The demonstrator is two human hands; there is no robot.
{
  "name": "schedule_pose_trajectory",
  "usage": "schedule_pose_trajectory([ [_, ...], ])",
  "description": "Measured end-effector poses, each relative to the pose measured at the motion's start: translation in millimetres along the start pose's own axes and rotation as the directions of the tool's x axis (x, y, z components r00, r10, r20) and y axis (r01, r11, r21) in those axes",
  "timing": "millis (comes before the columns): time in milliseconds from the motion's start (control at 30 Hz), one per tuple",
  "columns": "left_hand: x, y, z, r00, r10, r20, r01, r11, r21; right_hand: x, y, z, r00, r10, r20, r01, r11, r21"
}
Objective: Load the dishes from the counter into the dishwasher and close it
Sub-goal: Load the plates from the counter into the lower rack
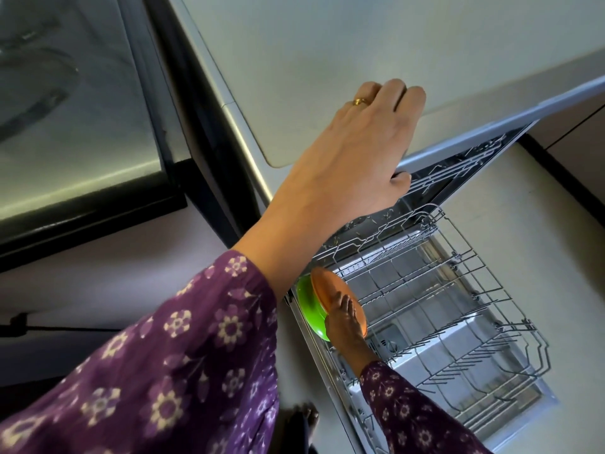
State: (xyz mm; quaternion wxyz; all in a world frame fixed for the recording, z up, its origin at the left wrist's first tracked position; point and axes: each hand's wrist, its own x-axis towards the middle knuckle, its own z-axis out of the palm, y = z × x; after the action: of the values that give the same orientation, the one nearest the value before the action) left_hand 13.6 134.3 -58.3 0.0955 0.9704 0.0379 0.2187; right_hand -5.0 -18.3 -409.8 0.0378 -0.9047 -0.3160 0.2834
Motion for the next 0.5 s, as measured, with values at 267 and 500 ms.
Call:
schedule_pose_trajectory([
  [267,-1,4,2,0.998,-0.035,0.054,0.037,0.999,-0.037,-74,-22,-46,0.998,-0.062,0.030,0.059,0.994,0.091],
  [500,-43,17,-41,0.976,-0.200,0.086,0.211,0.966,-0.147,-160,-74,-118,0.981,-0.163,-0.108,0.172,0.982,0.077],
])
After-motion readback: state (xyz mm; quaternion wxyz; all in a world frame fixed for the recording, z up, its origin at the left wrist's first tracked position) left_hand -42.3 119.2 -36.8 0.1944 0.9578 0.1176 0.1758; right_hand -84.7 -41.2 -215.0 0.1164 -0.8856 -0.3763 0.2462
